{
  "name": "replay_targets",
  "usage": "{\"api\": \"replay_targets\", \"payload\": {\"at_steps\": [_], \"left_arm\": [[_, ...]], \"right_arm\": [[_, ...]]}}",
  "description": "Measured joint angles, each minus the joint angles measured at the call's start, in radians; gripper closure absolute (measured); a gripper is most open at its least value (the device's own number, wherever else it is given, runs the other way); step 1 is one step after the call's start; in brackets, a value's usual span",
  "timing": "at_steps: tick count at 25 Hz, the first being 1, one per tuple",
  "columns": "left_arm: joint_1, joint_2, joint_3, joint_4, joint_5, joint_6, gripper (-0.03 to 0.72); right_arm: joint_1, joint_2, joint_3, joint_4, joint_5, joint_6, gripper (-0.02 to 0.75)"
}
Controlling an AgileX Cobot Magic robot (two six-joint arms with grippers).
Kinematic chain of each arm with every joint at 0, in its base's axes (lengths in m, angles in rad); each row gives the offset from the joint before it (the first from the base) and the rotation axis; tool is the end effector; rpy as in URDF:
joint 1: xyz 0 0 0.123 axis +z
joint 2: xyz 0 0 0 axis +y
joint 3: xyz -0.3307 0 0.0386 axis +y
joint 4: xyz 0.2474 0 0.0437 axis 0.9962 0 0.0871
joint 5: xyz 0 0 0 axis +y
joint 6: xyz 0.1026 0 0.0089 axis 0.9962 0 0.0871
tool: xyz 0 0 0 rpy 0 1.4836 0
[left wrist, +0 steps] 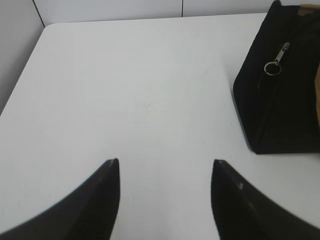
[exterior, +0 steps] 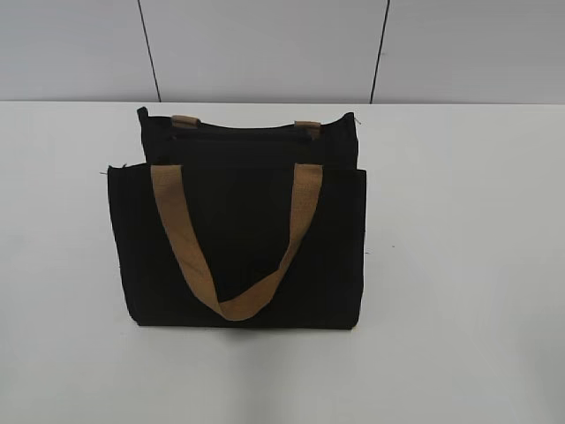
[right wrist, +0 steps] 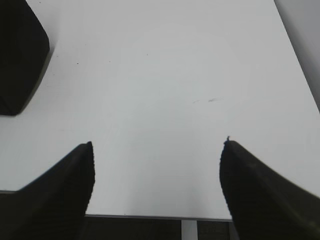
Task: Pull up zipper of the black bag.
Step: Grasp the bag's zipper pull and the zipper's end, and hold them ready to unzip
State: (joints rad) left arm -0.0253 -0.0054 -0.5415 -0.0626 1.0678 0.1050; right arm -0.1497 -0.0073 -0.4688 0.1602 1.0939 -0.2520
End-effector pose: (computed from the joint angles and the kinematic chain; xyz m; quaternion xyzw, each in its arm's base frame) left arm -0.0491 -0.0044 0.2826 0.0569 0.8404 -0.0098 0.5390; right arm -0.0403 0.0208 0.2602 -0.0477 0.8637 -0.0205 0.5014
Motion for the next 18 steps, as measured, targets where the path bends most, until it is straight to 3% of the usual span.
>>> {"api": "replay_targets", "payload": {"at_steps": [18], "left_arm": [[0.000, 0.000, 0.000, 0.000, 0.000, 0.000, 0.254]], "right_arm": [[0.000, 0.000, 0.000, 0.000, 0.000, 0.000, 0.145]]}}
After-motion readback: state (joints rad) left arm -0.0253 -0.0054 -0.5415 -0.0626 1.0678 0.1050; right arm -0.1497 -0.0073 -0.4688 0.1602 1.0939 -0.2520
